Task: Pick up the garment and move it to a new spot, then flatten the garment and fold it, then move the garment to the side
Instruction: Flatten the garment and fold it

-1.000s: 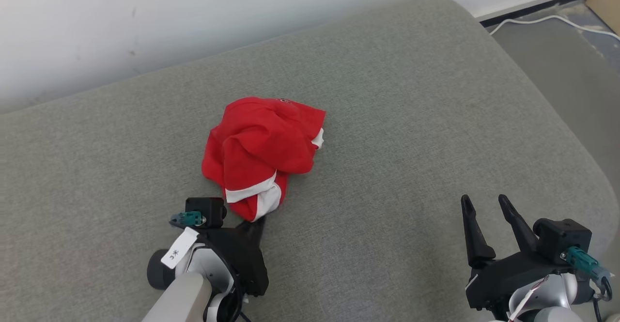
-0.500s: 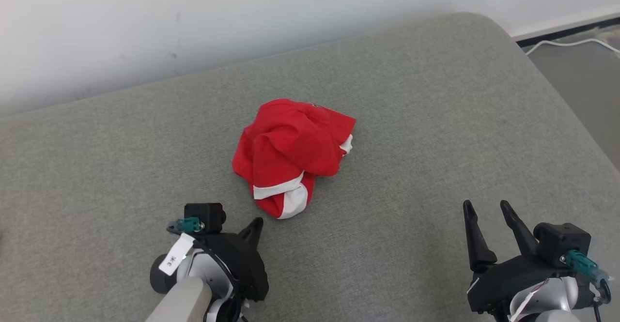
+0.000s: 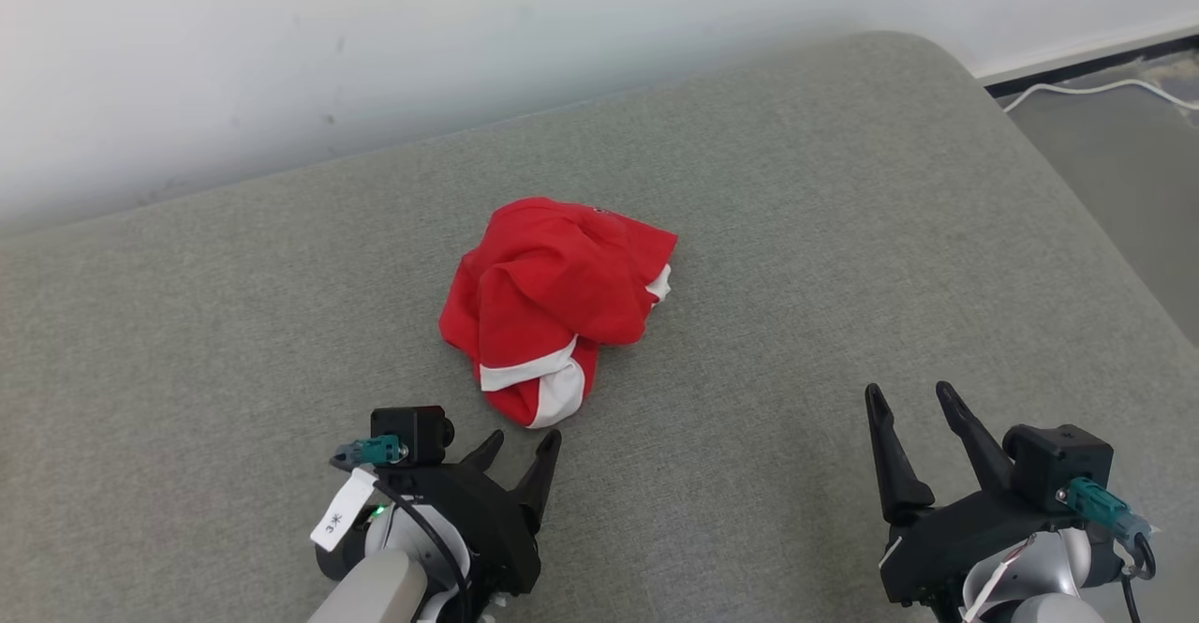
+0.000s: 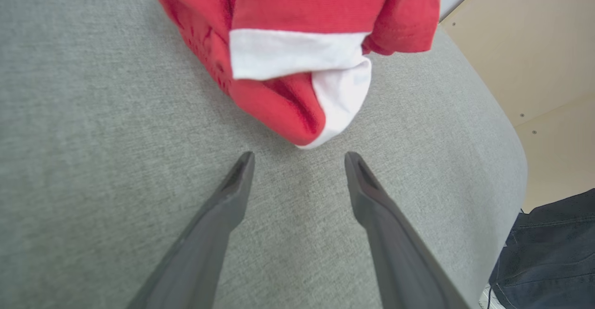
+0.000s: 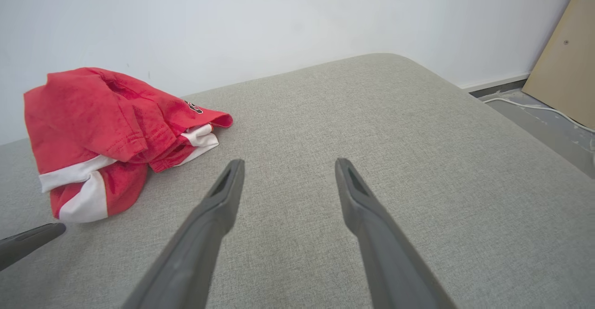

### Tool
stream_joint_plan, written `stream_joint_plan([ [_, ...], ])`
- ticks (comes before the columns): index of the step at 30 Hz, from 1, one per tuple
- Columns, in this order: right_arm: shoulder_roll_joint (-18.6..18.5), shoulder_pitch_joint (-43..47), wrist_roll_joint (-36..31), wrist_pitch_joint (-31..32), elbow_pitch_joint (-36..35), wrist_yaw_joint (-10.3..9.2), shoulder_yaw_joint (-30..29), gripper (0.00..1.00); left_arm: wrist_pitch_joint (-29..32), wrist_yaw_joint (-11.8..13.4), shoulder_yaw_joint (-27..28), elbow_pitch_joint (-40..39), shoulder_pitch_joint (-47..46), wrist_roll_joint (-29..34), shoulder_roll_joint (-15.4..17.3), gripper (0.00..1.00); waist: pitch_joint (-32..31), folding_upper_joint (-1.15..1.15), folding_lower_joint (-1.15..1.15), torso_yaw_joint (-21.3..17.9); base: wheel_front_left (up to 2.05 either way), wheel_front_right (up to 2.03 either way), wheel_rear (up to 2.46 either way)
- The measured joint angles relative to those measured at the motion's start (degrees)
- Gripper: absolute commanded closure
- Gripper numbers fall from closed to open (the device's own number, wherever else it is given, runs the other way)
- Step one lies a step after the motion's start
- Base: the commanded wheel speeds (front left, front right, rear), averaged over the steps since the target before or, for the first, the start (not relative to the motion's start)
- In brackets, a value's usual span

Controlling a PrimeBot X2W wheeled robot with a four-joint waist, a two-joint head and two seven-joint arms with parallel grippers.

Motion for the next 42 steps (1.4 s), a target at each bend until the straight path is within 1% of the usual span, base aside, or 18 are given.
stream_joint_plan([
  [5, 0.0, 0.0, 0.0, 0.0, 0.1, 0.0, 0.1, 0.0, -0.7, 0.5, -1.1, -0.6, -1.1, -2.4, 0.0, 0.0, 0.4, 0.0, 0.0, -1.2, 0.0, 0.0, 0.0],
  [10, 0.1, 0.0, 0.0, 0.0, 0.2, 0.0, -0.1, 0.0, -1.3, 1.4, -2.6, -1.0, -3.1, -3.5, -0.1, 0.0, 0.7, 0.0, 0.0, -1.8, 0.0, 0.0, 0.0],
  [13, 0.1, 0.0, 0.0, 0.0, 0.2, 0.0, -0.1, 0.0, -1.4, 1.5, -3.0, -0.3, -3.4, -4.0, 0.0, 0.0, 0.8, 0.0, 0.0, -2.0, 0.0, 0.0, 0.0],
  [14, 0.1, 0.0, 0.0, 0.0, 0.3, 0.0, -0.1, 0.0, -1.4, 1.5, -3.3, 0.0, -3.4, -4.2, 0.0, 0.08, 0.9, 0.0, 0.0, -2.0, 0.0, 0.0, 0.0],
  [16, 0.1, 0.0, 0.0, 0.0, 0.3, 0.0, -0.2, 0.0, -1.4, 1.5, -3.8, 0.2, -3.4, -5.4, 0.0, 0.56, 0.9, 0.0, 0.0, -2.1, 0.0, 0.0, 0.0],
  [18, 0.1, 0.0, 0.0, -0.1, 0.3, 0.0, -0.3, 0.0, -1.6, 2.0, -4.1, 0.4, -3.5, -6.0, 0.0, 0.91, 0.9, 0.0, 0.0, -2.1, 0.0, 0.0, 0.0],
  [19, 0.1, 0.0, 0.0, -0.1, 0.3, 0.0, -0.4, 0.0, -1.6, 2.0, -4.2, 0.5, -3.5, -6.0, 0.0, 1.0, 1.0, 0.0, 0.0, -2.1, 0.0, 0.0, 0.0],
  [22, 0.1, 0.0, 0.0, -0.1, 0.3, 0.0, -0.6, 0.0, -2.1, 2.9, -4.5, 0.9, -3.9, -6.8, 0.0, 1.0, 1.1, 0.0, 0.0, -1.9, 0.0, 0.0, 0.0],
  [29, 0.1, 0.1, 0.1, -0.2, 0.2, 0.0, -1.6, 0.0, -3.2, 3.5, -3.9, 2.8, -5.7, -6.8, -0.1, 1.0, 1.3, 0.0, 0.0, -0.7, 0.0, 0.0, 0.0],
  [30, 0.1, 0.1, 0.1, -0.3, 0.2, -0.01, -1.7, 0.0, -3.5, 4.0, -3.4, 3.2, -5.8, -6.8, 0.0, 1.0, 1.3, 0.0, 0.0, -0.4, 0.0, 0.0, 0.0],
  [33, 0.1, 0.2, 0.4, -0.5, 0.3, -0.01, -1.9, 0.0, -5.2, 5.2, -2.8, 3.4, -5.9, -5.5, 1.2, 1.0, 1.1, 0.0, 0.0, 0.5, 0.0, 0.0, 0.0],
  [38, 0.1, 1.2, 0.5, -0.8, 0.8, -0.02, -2.2, 0.0, -9.3, 6.6, -1.1, 1.8, -6.0, -2.7, 5.4, 1.0, 0.4, 0.0, 0.0, 2.3, 0.0, 0.0, 0.0],
  [42, 0.1, 1.5, 0.5, -0.9, 1.4, -0.08, -2.3, 0.0, -12.5, 7.5, -0.1, -0.5, -6.0, -1.3, 6.9, 1.0, -0.5, 0.0, 0.0, 4.0, 0.0, 0.0, 0.0],
])
